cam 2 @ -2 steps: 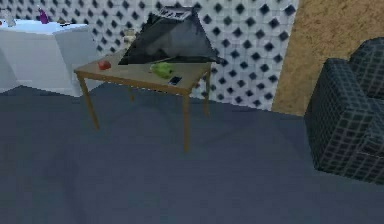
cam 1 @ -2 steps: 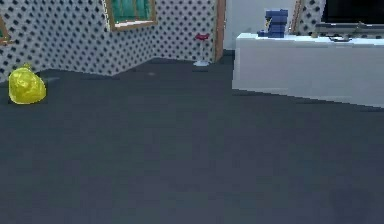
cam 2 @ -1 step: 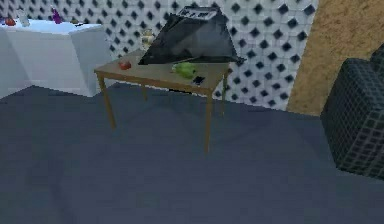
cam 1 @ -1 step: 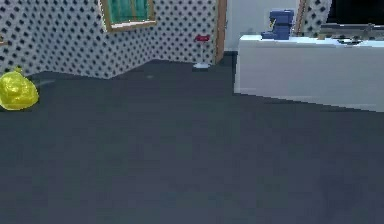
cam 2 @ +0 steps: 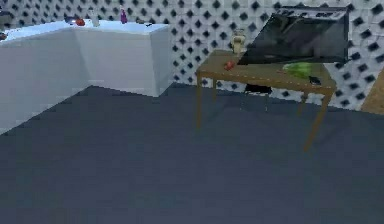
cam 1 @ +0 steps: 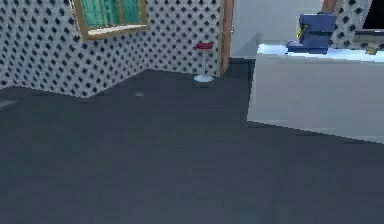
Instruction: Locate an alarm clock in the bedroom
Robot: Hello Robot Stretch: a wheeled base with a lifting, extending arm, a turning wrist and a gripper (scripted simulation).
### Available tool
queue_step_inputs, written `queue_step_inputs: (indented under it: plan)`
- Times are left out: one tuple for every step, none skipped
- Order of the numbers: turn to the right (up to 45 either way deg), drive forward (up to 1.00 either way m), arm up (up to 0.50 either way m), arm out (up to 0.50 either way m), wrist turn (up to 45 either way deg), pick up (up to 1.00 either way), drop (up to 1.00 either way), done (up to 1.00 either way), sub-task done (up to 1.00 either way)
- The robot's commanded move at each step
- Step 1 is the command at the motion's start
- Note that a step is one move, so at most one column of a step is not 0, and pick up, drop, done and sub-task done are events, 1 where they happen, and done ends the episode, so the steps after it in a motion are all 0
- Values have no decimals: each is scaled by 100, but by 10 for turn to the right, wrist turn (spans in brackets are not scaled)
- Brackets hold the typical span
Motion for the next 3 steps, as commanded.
queue_step_inputs:
  plan:
    - [30,0,0,0,0,0,0,0,0]
    - [0,100,0,0,0,0,0,0,0]
    - [0,100,0,0,0,0,0,0,0]
